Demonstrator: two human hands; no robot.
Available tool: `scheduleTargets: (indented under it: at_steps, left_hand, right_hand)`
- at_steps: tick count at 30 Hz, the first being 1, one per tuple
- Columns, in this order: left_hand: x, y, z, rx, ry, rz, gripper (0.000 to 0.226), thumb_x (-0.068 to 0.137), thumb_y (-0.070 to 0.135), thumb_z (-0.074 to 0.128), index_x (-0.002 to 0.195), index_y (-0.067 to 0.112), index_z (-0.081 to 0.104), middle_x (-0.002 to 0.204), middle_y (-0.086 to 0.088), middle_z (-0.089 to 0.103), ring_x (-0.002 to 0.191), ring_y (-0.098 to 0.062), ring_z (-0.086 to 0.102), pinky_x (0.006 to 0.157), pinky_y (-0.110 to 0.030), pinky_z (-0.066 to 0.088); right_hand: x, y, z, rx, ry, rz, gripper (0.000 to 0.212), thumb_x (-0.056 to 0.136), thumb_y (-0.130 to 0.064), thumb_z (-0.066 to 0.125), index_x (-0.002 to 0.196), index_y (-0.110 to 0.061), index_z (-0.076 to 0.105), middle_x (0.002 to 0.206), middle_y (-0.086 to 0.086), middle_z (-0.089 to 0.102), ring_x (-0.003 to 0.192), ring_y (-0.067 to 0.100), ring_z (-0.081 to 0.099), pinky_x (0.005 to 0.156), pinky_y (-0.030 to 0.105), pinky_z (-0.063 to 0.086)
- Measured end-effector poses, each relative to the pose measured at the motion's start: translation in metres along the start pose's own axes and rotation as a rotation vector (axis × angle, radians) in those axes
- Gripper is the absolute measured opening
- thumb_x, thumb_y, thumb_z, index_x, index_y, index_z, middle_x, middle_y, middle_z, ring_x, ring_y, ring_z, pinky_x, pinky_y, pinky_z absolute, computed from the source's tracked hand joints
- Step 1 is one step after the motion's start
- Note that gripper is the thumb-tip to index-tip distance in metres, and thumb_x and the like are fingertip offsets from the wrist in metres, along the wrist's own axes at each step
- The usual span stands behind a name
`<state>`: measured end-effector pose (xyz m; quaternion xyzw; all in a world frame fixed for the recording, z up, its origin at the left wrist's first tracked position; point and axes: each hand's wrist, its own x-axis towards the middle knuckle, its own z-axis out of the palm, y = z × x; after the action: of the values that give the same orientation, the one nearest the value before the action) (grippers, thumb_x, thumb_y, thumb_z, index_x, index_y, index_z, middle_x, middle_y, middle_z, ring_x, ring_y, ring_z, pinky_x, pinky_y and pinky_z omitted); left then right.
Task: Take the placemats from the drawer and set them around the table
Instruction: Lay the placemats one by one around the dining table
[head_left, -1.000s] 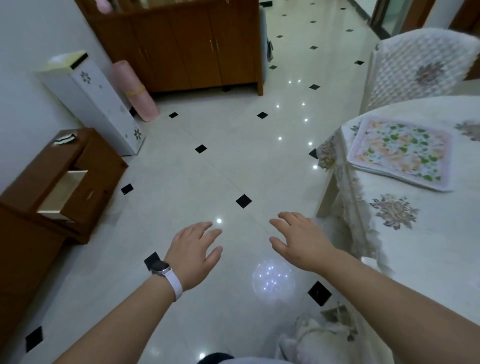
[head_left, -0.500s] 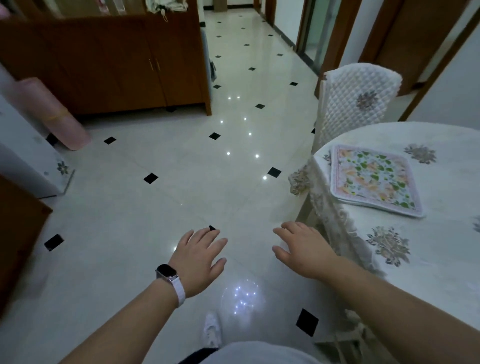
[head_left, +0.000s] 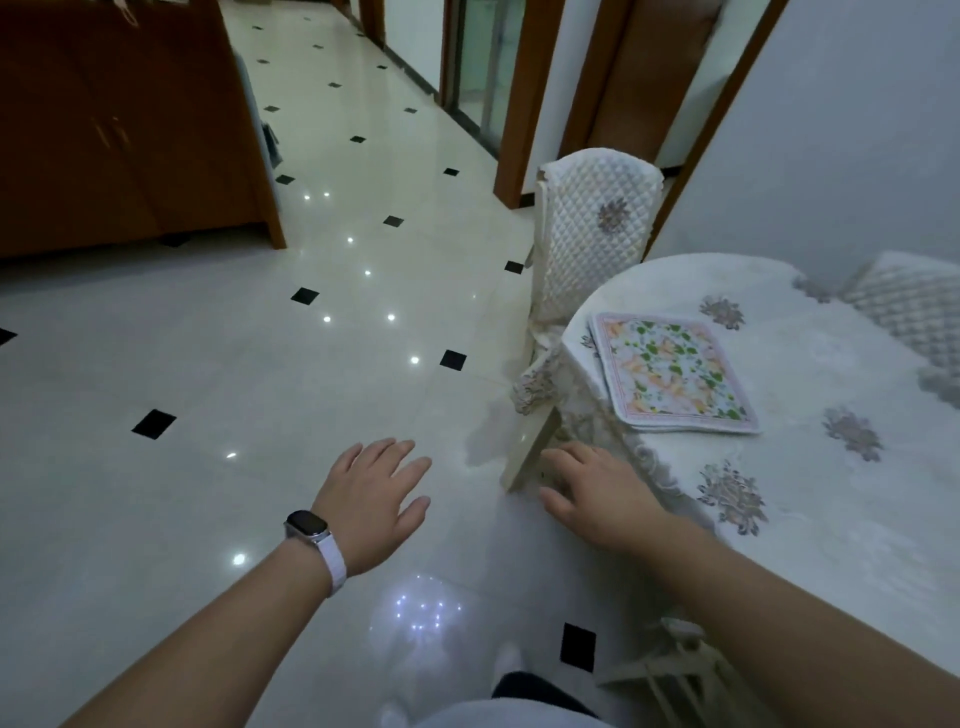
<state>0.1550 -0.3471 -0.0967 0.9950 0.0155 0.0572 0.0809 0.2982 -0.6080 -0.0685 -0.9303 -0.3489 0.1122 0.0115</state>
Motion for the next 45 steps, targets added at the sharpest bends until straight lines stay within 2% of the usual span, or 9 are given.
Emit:
scheduleTargets:
  at_steps: [9, 13, 17, 22, 26, 32, 39, 45]
  left_hand:
    - [0.085, -0.008, 0.003, 0.008, -0.075, 0.132, 0.051, 0.085, 0.046, 0.038, 0.116, 0.02, 0.068, 0.123, -0.009, 0.065, 0.112, -0.029, 0.061, 0.094, -0.051, 0.046]
    - [0.153, -0.01, -0.003, 0.048, -0.085, 0.185, 0.051, 0.087, 0.046, 0.038, 0.121, 0.02, 0.065, 0.128, -0.008, 0.062, 0.117, -0.029, 0.058, 0.099, -0.05, 0.041]
    - [0.222, 0.001, -0.001, 0.056, -0.093, 0.209, 0.05, 0.087, 0.046, 0.039, 0.122, 0.02, 0.064, 0.128, -0.007, 0.062, 0.118, -0.029, 0.057, 0.099, -0.05, 0.041]
    - [0.297, 0.015, 0.012, 0.061, -0.136, 0.263, 0.049, 0.088, 0.047, 0.04, 0.124, 0.022, 0.063, 0.13, -0.006, 0.061, 0.119, -0.028, 0.056, 0.1, -0.05, 0.04]
    - [0.353, 0.04, 0.021, 0.057, -0.123, 0.313, 0.055, 0.087, 0.051, 0.032, 0.124, 0.023, 0.062, 0.13, -0.005, 0.061, 0.119, -0.027, 0.056, 0.1, -0.05, 0.04]
    - [0.418, 0.076, 0.044, 0.039, -0.16, 0.446, 0.048, 0.088, 0.047, 0.043, 0.127, 0.023, 0.06, 0.13, -0.005, 0.06, 0.12, -0.027, 0.054, 0.102, -0.047, 0.039]
    - [0.494, 0.1, 0.092, -0.039, -0.26, 0.55, 0.047, 0.086, 0.046, 0.049, 0.125, 0.024, 0.061, 0.129, -0.004, 0.061, 0.117, -0.027, 0.056, 0.098, -0.044, 0.041]
    - [0.559, 0.108, 0.138, -0.035, -0.452, 0.666, 0.051, 0.086, 0.047, 0.044, 0.132, 0.027, 0.055, 0.134, 0.002, 0.055, 0.122, -0.022, 0.051, 0.099, -0.039, 0.038]
  right_hand:
    - [0.045, 0.04, 0.003, 0.144, 0.066, 0.213, 0.054, 0.093, -0.055, 0.046, 0.138, -0.027, 0.044, 0.137, 0.0, 0.051, 0.121, 0.023, 0.05, 0.092, 0.038, 0.044]
    - [0.083, 0.064, 0.005, 0.217, 0.079, 0.253, 0.056, 0.093, -0.052, 0.046, 0.141, -0.023, 0.043, 0.139, 0.002, 0.048, 0.123, 0.024, 0.048, 0.096, 0.04, 0.044]
    - [0.118, 0.1, 0.003, 0.305, 0.113, 0.307, 0.05, 0.093, -0.049, 0.047, 0.133, -0.019, 0.05, 0.128, 0.005, 0.055, 0.11, 0.025, 0.053, 0.088, 0.037, 0.046]
    - [0.143, 0.159, -0.001, 0.41, 0.144, 0.451, 0.054, 0.096, -0.048, 0.046, 0.143, -0.02, 0.043, 0.14, 0.004, 0.049, 0.124, 0.025, 0.046, 0.099, 0.04, 0.042]
    - [0.145, 0.207, -0.001, 0.417, 0.155, 0.518, 0.055, 0.096, -0.048, 0.045, 0.144, -0.02, 0.042, 0.142, 0.004, 0.047, 0.125, 0.024, 0.047, 0.098, 0.039, 0.042]
    - [0.143, 0.251, -0.002, 0.443, 0.197, 0.628, 0.057, 0.097, -0.05, 0.044, 0.146, -0.021, 0.04, 0.146, 0.003, 0.045, 0.128, 0.025, 0.045, 0.1, 0.039, 0.041]
    - [0.135, 0.269, 0.019, 0.498, 0.194, 0.843, 0.055, 0.096, -0.05, 0.044, 0.143, -0.021, 0.043, 0.139, 0.003, 0.049, 0.123, 0.023, 0.048, 0.099, 0.038, 0.043]
    - [0.143, 0.276, 0.03, 0.563, 0.106, 1.076, 0.054, 0.096, -0.049, 0.044, 0.144, -0.023, 0.041, 0.142, 0.001, 0.045, 0.124, 0.023, 0.047, 0.098, 0.04, 0.045]
